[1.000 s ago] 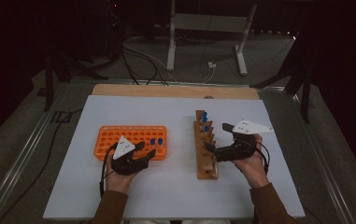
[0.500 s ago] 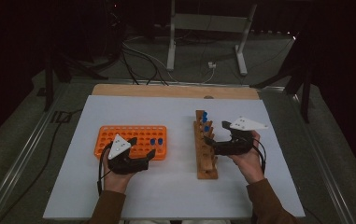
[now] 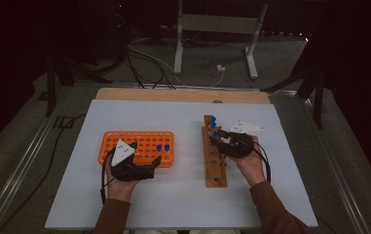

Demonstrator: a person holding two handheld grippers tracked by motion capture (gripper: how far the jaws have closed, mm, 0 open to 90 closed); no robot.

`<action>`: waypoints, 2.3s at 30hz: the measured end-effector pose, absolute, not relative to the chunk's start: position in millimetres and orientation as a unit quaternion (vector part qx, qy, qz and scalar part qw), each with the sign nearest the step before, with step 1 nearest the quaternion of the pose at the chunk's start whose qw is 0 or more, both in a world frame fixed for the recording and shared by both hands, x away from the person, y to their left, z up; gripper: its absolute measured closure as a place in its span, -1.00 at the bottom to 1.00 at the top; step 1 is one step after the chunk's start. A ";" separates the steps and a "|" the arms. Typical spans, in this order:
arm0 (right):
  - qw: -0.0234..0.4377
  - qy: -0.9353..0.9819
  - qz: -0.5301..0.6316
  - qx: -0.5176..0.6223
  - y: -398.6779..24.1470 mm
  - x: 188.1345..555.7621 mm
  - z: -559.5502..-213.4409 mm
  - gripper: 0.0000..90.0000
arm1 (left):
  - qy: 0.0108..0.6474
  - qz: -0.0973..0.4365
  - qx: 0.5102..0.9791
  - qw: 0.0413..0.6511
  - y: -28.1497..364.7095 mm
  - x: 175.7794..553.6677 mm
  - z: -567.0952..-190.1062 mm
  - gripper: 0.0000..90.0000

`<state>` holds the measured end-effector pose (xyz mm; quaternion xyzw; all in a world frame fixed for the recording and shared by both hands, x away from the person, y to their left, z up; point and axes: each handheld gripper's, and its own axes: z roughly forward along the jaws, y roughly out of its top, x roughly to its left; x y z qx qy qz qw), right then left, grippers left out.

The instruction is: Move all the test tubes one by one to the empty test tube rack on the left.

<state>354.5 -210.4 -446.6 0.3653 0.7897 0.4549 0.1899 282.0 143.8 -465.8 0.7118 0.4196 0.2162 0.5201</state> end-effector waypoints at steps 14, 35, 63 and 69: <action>0.198 0.796 0.440 0.366 -200.5 364.0 -456.7 0.67 | 0.423 0.219 0.709 0.520 144.0 282.0 -465.8 -0.98; 0.196 0.792 0.444 0.371 -201.4 361.2 -449.5 0.69 | 0.424 0.219 0.708 0.520 144.4 282.1 -465.5 -0.98; 0.209 0.785 0.463 0.355 -204.8 351.0 -405.0 0.69 | 0.420 0.217 0.711 0.521 143.0 281.8 -463.7 -0.98; 0.214 0.784 0.470 0.344 -203.8 347.3 -393.6 0.69 | 0.417 0.217 0.712 0.522 141.9 281.3 -462.6 -0.98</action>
